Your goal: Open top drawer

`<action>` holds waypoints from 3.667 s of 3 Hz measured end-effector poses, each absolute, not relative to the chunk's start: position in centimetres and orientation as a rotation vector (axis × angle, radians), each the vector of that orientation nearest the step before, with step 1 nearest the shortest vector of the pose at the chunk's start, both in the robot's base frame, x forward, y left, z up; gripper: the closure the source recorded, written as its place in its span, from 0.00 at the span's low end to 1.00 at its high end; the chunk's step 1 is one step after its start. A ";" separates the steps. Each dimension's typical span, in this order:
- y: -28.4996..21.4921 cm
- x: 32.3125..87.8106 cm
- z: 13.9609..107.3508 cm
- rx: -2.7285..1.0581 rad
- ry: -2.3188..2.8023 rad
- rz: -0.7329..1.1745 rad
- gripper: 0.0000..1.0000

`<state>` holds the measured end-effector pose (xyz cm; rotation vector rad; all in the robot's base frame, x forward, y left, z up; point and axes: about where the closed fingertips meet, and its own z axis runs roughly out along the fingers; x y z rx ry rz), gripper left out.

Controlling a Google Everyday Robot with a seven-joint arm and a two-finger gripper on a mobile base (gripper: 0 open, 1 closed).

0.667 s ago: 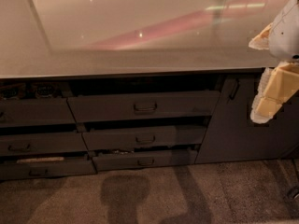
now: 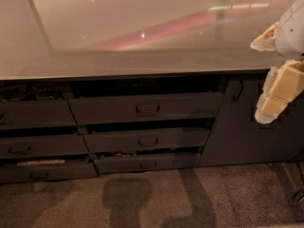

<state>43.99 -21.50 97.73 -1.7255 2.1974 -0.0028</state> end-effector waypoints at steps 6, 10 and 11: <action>-17.8 41.7 98.3 -1.693 1.840 0.494 0.00; -17.2 42.1 98.7 -1.708 1.813 0.305 0.00; -18.3 44.4 95.0 -1.649 1.897 0.426 0.00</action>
Offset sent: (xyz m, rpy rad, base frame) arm -0.0069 0.0117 0.0032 0.4512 0.1148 0.3155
